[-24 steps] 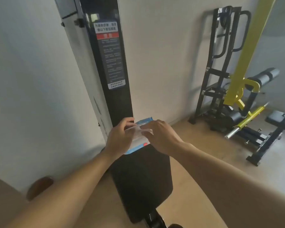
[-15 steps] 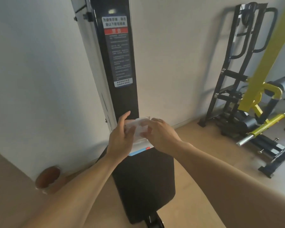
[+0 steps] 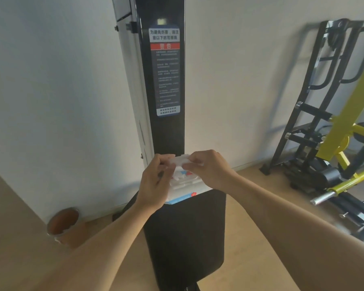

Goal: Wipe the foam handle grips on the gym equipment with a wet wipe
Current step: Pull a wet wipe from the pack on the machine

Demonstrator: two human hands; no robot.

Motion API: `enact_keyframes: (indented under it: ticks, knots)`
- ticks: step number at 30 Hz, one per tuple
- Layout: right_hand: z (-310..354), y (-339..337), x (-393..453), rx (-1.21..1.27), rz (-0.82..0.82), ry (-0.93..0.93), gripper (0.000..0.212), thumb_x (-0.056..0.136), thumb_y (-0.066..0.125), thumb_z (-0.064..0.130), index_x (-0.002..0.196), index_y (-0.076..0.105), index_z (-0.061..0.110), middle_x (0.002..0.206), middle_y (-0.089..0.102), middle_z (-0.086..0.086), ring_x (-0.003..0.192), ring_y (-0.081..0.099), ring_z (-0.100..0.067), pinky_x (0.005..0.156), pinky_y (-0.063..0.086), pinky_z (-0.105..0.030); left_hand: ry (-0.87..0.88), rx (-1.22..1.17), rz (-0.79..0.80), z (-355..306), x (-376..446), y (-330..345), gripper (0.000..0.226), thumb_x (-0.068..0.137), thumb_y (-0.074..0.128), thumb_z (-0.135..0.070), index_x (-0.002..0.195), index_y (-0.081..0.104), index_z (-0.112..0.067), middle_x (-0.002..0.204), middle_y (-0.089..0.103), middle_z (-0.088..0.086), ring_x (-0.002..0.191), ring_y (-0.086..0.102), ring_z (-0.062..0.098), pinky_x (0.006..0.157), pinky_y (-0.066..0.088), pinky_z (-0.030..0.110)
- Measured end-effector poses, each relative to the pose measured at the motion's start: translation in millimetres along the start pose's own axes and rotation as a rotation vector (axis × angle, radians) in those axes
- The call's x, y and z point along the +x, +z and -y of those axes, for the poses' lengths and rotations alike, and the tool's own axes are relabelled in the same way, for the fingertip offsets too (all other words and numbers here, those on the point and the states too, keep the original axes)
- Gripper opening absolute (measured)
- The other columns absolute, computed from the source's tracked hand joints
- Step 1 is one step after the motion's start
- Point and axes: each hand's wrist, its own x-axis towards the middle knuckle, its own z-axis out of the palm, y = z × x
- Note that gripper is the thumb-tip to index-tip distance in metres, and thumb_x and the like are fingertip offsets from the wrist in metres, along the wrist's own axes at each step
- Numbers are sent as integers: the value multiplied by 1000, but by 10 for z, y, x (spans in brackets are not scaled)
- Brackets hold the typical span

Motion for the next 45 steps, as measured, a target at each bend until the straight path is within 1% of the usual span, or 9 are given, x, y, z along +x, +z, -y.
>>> enact_keyframes:
  ticks: [5,14,18,20,24,30,36,41,45]
  knots:
    - [2,-67,-40,48,114,-36,13,99,59,25,92,69,23,82,61,11,67,52,-1,52,36,0,140,69,31,16,20,-6,36,95,48,-49,115,63,-24,118,65,-9,108,65,17,87,60,30]
    - [10,-37,-109,119,-29,-10,7,94,67,32,88,66,28,78,71,9,62,61,-2,42,35,-6,114,126,17,55,3,10,10,92,52,-48,87,50,-40,104,61,-16,95,65,9,76,61,19]
    - [-5,-7,-115,139,-167,-2,8,94,66,28,88,71,27,96,71,9,82,63,-6,56,39,-4,83,133,2,65,1,20,9,90,58,-47,90,51,-42,98,60,-24,90,66,7,74,59,16]
    - [12,-27,-125,214,-265,5,12,95,64,25,85,70,26,94,70,10,82,61,-5,59,43,-11,65,135,9,71,5,19,14,88,59,-50,97,52,-40,101,62,-19,92,66,9,75,59,17]
    - [40,-94,-108,326,-378,22,14,97,57,21,88,67,23,88,69,12,85,64,-8,72,59,-34,79,184,-8,66,5,26,18,88,58,-51,82,49,-37,96,60,-18,85,65,8,69,57,14]
    - [87,-140,-94,474,-285,125,8,93,65,18,92,72,20,82,74,0,76,69,-17,60,53,-23,112,188,-7,84,8,16,18,91,52,-53,80,49,-39,100,62,-14,87,64,9,71,59,19]
    - [-18,-219,-99,482,-45,210,22,80,82,10,96,77,24,89,79,1,83,75,-22,78,63,-40,141,176,11,119,15,9,26,95,47,-45,100,60,-24,108,65,-7,94,66,11,76,63,30]
    - [-89,-203,-108,379,-226,222,9,90,71,18,92,80,19,86,76,1,80,72,-25,73,63,-35,162,181,10,112,3,8,18,91,48,-52,85,48,-35,100,61,-11,90,64,11,69,58,17]
    - [-64,-206,-139,314,-324,226,30,98,58,38,92,71,12,82,71,-2,73,68,-27,73,62,-42,169,198,10,123,2,26,18,90,54,-48,81,47,-35,99,59,-13,89,64,10,68,58,18]
